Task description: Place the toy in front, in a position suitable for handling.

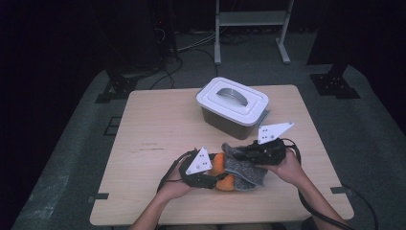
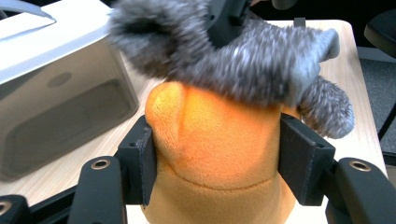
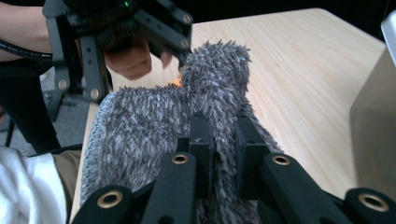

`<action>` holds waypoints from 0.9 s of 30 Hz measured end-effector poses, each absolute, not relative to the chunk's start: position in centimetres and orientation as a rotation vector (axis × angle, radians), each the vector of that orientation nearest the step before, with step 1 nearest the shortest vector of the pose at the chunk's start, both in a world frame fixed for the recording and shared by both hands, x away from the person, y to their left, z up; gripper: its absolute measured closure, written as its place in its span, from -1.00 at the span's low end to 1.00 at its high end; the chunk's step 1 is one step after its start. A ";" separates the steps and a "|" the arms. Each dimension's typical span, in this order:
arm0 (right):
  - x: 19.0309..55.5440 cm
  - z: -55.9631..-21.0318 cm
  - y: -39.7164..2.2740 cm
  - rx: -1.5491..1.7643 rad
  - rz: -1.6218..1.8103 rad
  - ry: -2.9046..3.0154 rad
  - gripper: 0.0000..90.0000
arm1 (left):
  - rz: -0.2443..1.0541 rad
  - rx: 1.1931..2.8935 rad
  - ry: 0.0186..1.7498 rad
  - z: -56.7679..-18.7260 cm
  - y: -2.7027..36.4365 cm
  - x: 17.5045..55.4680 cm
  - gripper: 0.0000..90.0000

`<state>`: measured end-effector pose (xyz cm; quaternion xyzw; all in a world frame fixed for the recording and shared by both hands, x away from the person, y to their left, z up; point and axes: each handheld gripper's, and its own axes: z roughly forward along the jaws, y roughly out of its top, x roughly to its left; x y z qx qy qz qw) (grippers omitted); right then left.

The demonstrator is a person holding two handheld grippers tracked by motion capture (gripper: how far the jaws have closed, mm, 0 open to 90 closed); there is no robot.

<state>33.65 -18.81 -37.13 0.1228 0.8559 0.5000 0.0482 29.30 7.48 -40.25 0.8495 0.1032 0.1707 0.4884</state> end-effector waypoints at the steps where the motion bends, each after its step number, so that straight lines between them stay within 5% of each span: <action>1: 33.7 -37.6 -19.6 0.402 1.528 2.610 0.78 | 0.423 2.063 0.257 -40.1 7.6 29.3 -0.19; 27: 32.7 -37.7 -20.3 0.400 1.684 2.565 0.77 | 0.391 2.071 0.274 -39.6 6.5 29.2 -0.18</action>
